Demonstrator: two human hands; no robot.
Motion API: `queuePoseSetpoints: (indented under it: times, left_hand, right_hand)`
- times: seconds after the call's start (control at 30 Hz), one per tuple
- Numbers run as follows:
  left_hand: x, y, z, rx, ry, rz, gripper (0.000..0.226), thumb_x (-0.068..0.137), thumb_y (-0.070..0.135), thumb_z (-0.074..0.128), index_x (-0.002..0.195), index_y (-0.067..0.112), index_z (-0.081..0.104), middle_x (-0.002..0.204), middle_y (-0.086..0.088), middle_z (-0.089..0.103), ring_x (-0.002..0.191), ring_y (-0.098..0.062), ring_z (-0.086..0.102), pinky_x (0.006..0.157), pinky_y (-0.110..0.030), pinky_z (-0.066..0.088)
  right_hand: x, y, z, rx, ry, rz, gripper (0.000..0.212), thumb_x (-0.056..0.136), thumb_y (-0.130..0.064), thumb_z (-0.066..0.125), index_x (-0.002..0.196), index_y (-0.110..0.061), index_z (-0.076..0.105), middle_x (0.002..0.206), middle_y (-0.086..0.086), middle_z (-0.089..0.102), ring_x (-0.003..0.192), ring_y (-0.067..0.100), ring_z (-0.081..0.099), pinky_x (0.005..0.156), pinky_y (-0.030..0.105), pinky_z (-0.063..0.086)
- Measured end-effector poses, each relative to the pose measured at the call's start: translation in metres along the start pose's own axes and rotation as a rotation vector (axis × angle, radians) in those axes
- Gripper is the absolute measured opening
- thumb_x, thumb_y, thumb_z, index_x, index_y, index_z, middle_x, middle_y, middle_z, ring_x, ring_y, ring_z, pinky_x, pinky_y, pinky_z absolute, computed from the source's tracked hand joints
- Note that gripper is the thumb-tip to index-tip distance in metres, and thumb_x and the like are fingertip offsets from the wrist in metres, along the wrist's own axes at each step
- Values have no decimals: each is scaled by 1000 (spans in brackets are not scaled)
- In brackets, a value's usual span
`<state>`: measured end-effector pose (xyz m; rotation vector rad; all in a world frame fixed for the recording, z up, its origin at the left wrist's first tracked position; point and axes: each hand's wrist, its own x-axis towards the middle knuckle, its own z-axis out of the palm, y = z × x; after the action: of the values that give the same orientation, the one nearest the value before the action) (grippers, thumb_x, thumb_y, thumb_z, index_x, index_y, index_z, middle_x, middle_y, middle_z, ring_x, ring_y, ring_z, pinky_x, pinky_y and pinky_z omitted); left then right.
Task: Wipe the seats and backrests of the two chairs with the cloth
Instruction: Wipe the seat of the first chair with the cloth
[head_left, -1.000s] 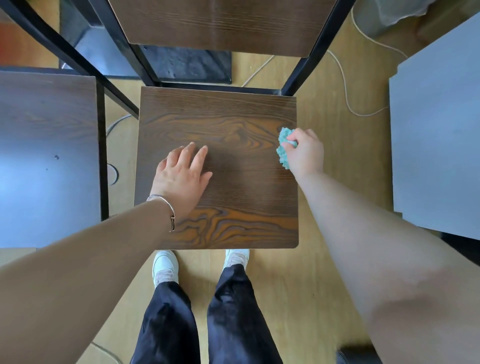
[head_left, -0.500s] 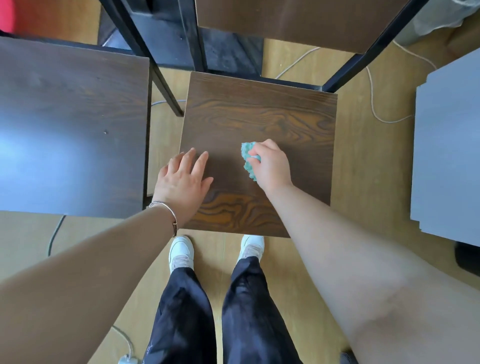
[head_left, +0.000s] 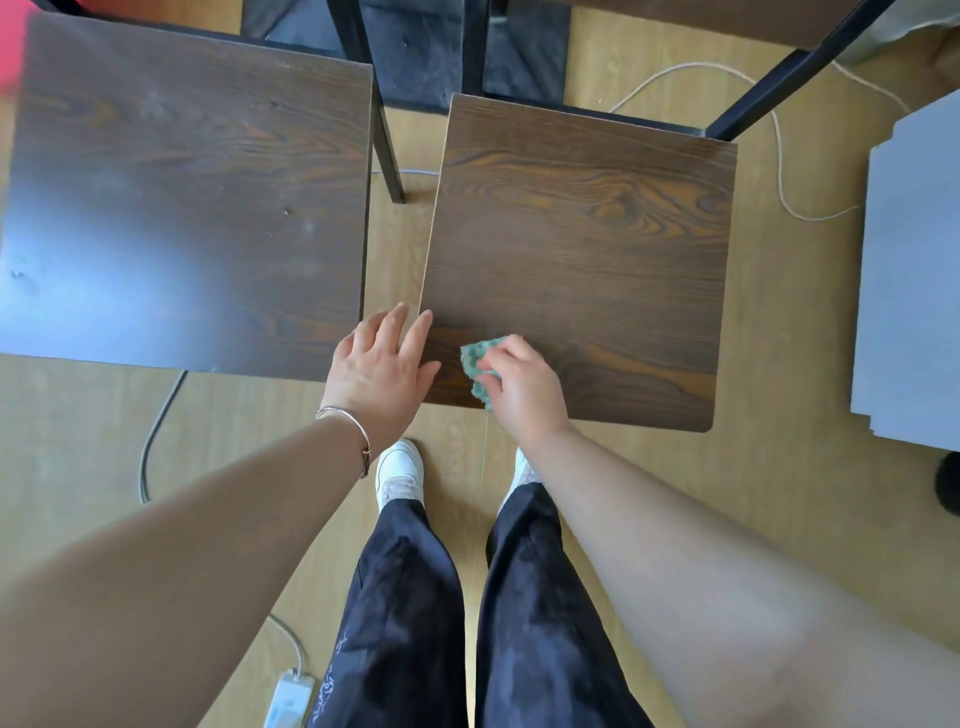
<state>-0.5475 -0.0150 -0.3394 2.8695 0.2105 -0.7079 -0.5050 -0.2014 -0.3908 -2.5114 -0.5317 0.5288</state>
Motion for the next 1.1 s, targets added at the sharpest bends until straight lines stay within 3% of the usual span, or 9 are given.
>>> queuePoseSetpoints:
  times: [0.13,0.23,0.43,0.63,0.87,1.0,1.1]
  left_hand:
    - [-6,-1,-2,12,4,19,59,100,46,33,152,22,21,157,-8,25,140,-32,27,107,-47,33]
    - [-7,3,-6,48,-3,36,59,101,47,29,153,23,15,159,-6,21,142,-31,23,110,-46,31]
    - [-2,23,-10,73,-26,95,58,101,46,30,152,24,15,158,-5,21,141,-30,23,110,-46,30]
    - [17,65,-8,87,-24,174,58,100,46,33,152,23,18,157,-5,23,139,-31,25,109,-46,32]
    - [39,105,-10,128,-14,246,57,101,45,33,151,22,20,156,-7,25,137,-32,28,106,-48,34]
    - [44,100,-14,122,-9,242,57,100,44,36,150,21,22,154,-7,27,136,-33,30,105,-49,35]
    - [44,86,-18,117,-1,223,58,99,44,38,150,20,23,154,-7,28,135,-33,30,105,-49,36]
  right_hand:
    - [-19,-7,11,22,-71,-50,4,84,-5,65,87,-4,68,100,9,60,89,32,59,68,44,53]
    - [-27,-2,2,116,-48,-9,8,86,-4,63,92,-3,69,100,8,59,88,27,58,71,40,52]
    - [-68,65,-59,240,294,340,6,86,-6,70,92,-7,70,97,1,57,84,14,57,73,13,40]
    - [-95,144,-95,244,356,610,9,89,-12,69,98,-9,69,101,-1,56,87,20,59,78,24,45]
    - [-92,156,-92,180,351,620,11,89,-14,68,99,-11,69,104,4,61,88,16,57,73,18,38]
    - [-91,143,-87,183,327,597,7,89,-11,68,96,-11,70,99,1,60,82,13,57,65,1,34]
    - [-83,121,-78,174,268,545,7,89,-11,68,96,-11,70,98,0,58,82,13,56,61,2,34]
